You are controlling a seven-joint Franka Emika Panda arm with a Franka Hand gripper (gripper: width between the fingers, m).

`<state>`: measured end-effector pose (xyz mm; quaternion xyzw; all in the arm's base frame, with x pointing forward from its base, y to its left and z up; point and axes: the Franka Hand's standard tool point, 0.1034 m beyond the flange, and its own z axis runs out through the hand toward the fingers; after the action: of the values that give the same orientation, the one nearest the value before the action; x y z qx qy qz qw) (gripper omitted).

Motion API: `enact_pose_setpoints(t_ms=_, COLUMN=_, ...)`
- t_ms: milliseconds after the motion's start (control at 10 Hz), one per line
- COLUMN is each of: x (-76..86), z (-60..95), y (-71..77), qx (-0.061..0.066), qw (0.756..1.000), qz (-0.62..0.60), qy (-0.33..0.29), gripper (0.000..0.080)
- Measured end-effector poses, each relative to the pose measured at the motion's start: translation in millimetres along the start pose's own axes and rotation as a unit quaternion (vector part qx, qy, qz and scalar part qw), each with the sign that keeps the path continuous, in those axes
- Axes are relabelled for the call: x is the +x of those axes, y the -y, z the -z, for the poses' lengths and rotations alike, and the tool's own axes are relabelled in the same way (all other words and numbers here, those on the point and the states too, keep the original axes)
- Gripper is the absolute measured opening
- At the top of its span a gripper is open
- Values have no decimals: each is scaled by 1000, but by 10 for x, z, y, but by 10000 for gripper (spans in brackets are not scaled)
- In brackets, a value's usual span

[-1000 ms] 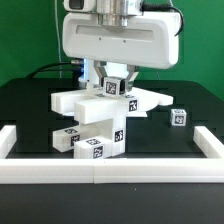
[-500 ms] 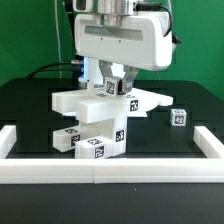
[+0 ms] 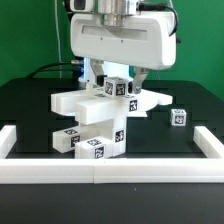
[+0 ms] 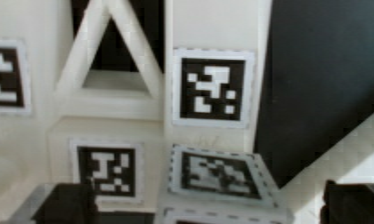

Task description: Assemble chair

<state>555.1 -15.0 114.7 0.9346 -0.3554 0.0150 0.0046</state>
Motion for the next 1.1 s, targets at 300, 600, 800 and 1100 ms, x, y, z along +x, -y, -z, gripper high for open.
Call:
enact_pose_setpoints(t_ms=300, x=-2, z=-1, y=6, qx=1, qw=987, qz=163, qy=-1, gripper=649)
enact_pose_setpoints(t_ms=600, x=0, z=-1, y=3, qx=0, qw=960, qz=279, qy=-1, gripper=649)
enact_pose_setpoints(t_ms=800, x=8, z=-1, y=-7, qx=0, qw=939, qz=343, qy=-1, gripper=649)
enact_pose_setpoints(t_ms=1100, x=17, z=-1, y=-18, qx=-1, qw=905, qz=425, qy=-1, gripper=649)
